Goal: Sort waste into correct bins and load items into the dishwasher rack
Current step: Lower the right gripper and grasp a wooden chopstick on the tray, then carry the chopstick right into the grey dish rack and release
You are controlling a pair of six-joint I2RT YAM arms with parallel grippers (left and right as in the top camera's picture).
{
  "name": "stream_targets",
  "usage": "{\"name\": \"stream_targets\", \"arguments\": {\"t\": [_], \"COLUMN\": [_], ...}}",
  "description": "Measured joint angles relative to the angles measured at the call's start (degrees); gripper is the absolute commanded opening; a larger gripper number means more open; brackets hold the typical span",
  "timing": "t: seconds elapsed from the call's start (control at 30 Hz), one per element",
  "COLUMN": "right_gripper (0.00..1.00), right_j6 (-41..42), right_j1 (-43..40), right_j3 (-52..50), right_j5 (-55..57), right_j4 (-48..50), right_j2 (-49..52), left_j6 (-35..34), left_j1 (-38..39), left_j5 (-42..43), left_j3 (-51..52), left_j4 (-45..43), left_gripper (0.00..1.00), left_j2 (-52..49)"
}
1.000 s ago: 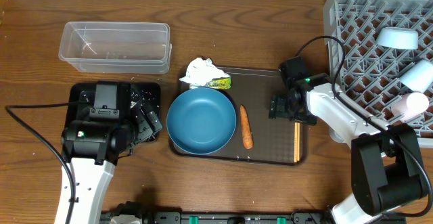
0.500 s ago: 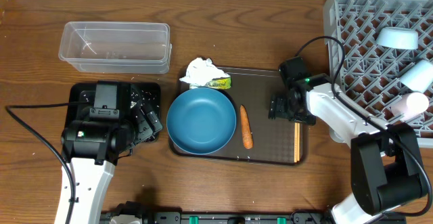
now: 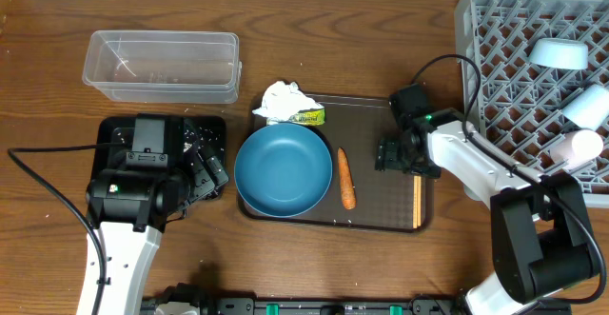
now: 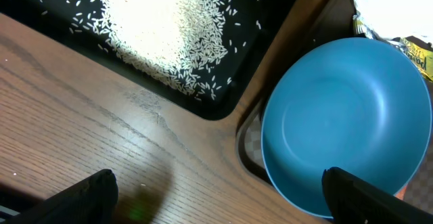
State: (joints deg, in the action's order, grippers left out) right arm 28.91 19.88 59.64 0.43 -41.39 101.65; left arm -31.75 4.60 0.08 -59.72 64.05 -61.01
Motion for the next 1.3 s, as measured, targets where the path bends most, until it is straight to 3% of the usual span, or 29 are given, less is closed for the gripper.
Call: {"name": "stream_targets", "arguments": {"t": [0.53, 0.6, 0.77, 0.83, 0.97, 1.17, 1.3], "right_gripper": [0.79, 0.70, 0.24, 0.13, 0.01, 0.01, 0.01], "right_j6": [-0.1, -0.4, -0.9, -1.0, -0.9, -2.1, -4.8], "right_j1": [0.1, 0.1, 0.1, 0.1, 0.0, -1.7, -4.0], "right_j3": [0.5, 1.0, 1.8, 1.9, 3.0, 8.4, 17.2], "right_j5": [1.0, 1.7, 2.6, 2.6, 1.0, -3.4, -4.7], "right_j4": [0.9, 0.9, 1.4, 1.2, -0.9, -7.5, -13.8], "right_j2": [2.6, 3.1, 3.8, 3.8, 4.3, 6.4, 6.7], "left_j6": [0.0, 0.0, 0.0, 0.0, 0.0, 0.0, 0.0], "left_j1": [0.0, 0.0, 0.0, 0.0, 0.0, 0.0, 0.0], "left_j5": [0.0, 0.0, 0.0, 0.0, 0.0, 0.0, 0.0], "left_j3": [0.0, 0.0, 0.0, 0.0, 0.0, 0.0, 0.0], "left_j4": [0.0, 0.0, 0.0, 0.0, 0.0, 0.0, 0.0], "left_gripper": [0.99, 0.99, 0.99, 0.99, 0.99, 0.99, 0.99], "left_j2": [0.0, 0.0, 0.0, 0.0, 0.0, 0.0, 0.0]}}
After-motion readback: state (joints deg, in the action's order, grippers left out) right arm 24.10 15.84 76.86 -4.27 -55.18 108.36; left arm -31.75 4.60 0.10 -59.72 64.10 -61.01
